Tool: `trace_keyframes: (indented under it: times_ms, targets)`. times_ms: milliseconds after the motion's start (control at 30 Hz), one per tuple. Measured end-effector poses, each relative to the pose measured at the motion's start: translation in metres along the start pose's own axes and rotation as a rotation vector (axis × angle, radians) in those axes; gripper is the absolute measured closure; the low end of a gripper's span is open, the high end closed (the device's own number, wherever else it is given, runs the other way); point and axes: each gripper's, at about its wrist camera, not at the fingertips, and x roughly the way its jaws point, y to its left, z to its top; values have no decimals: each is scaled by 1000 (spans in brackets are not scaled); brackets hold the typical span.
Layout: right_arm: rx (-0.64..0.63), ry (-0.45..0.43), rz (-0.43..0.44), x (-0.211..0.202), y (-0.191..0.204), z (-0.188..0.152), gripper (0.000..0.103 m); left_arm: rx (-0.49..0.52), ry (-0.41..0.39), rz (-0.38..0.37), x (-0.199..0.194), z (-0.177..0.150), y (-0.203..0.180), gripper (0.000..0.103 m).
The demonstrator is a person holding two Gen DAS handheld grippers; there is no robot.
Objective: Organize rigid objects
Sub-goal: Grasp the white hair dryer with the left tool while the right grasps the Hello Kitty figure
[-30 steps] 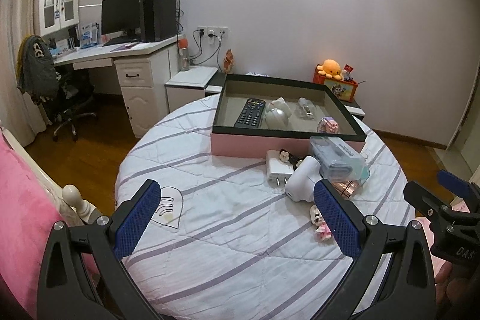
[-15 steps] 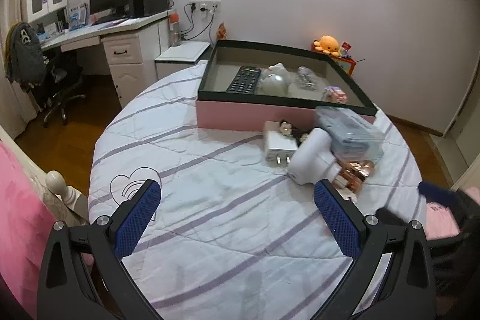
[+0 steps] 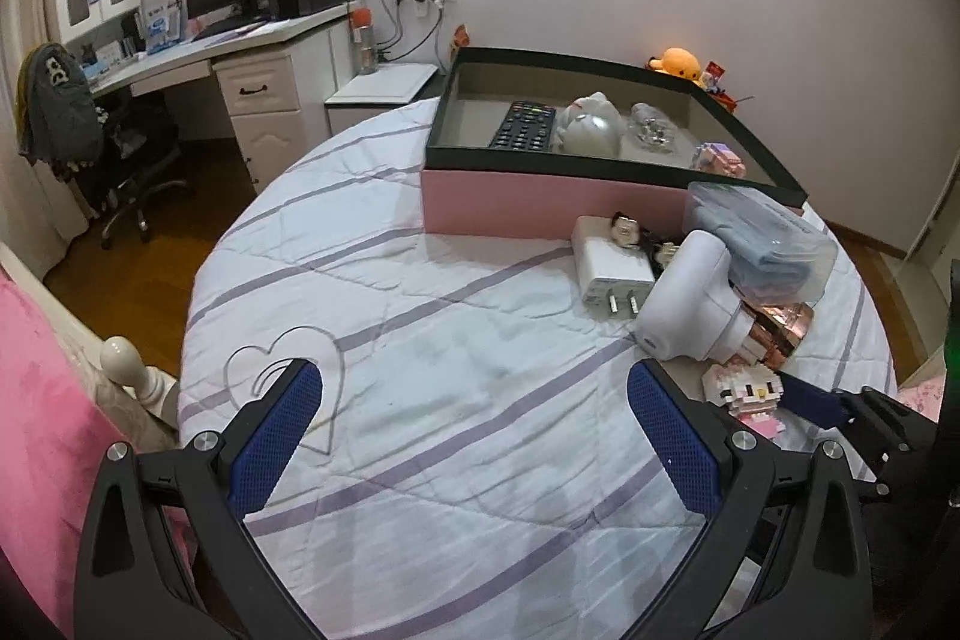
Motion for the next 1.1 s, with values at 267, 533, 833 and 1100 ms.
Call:
trace_keyframes:
  times_ms: [267,533,833,1100]
  targets:
    - [-41,-1,22,-13,-5,-2,58,65,-1,-98,8,9,-30,0]
    - [-40,2,31,-19,-15,-4,58,140,40,-172,29,19,-69,0]
    - [-27,-15,49,-15,-22,-4,58,112,92,-147,61,18,-82,0]
    - [-28,-28,53,-10,-21,0,58,101,91,-212,63,11,-80,26]
